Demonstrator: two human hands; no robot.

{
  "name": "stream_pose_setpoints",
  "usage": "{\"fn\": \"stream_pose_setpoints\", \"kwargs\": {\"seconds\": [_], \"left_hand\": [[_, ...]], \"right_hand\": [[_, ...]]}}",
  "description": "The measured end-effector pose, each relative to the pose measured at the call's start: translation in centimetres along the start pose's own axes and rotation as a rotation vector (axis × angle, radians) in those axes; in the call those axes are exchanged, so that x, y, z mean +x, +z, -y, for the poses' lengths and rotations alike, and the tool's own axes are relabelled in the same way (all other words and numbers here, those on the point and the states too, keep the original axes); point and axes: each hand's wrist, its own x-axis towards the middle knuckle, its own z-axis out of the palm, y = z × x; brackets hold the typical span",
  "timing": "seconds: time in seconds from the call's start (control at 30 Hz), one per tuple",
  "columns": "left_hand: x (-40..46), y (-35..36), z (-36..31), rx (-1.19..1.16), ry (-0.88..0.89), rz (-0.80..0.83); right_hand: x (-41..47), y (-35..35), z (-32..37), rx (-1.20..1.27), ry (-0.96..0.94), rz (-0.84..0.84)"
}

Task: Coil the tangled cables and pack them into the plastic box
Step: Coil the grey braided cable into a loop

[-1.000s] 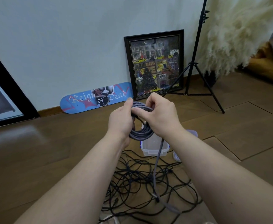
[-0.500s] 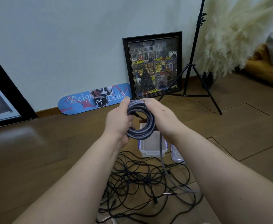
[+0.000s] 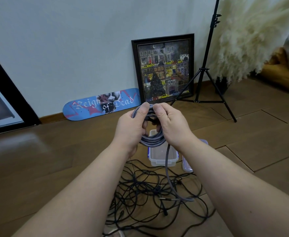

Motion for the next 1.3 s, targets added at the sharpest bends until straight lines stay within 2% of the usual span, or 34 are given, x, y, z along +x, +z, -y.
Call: {"fn": "stream_pose_setpoints", "kwargs": {"seconds": [0.23,0.37,0.47,0.57,0.63,0.73,0.77,0.83,0.97,1.1,1.2,1.3], "left_hand": [[0.2,0.0,-0.2,-0.074,-0.050,0.029],[0.6,0.0,0.2,-0.050,-0.017,-0.100],[1.5,-0.9,0.5,-0.076,-0.016,-0.278],[2.2,-2.1,0.6,-0.079,-0.015,-0.423],[2.5,-2.9,0.7,-0.072,-0.015,-0.508],[2.8,-4.1,0.8,-0.038,-0.027,-0.610],[2.8,-4.4,0.8,-0.041,-0.031,-0.632],[2.8,-5.0,0.7,-0.057,-0.039,-0.655],[2.7,-5.2,0.6,-0.004,-0.023,-0.659],[2.3,-4.2,0.6,0.115,0.016,-0.540],[1.9,-3.2,0.9,0.159,-0.011,-0.397],[1.8,-2.6,1.2,0.055,-0.086,-0.228]], "right_hand": [[0.2,-0.3,0.2,0.090,0.064,0.052],[0.2,-0.2,0.0,0.179,0.209,0.114],[-0.3,-1.2,-0.3,0.165,0.384,0.324],[-1.3,-2.1,-0.4,-0.053,0.455,0.587],[-1.2,-2.4,-0.7,-0.203,0.401,0.532],[-0.7,-3.4,-1.1,-0.288,0.257,0.243],[-0.6,-3.7,-1.2,-0.328,0.205,0.202],[-0.8,-4.1,-1.1,-0.449,0.131,0.228],[-1.0,-3.7,1.1,-0.674,0.015,0.450],[-0.9,-2.1,3.6,-0.577,0.009,0.724],[-0.4,-1.2,3.8,-0.351,-0.043,0.654],[0.3,-0.5,2.7,-0.201,-0.099,0.392]]}}
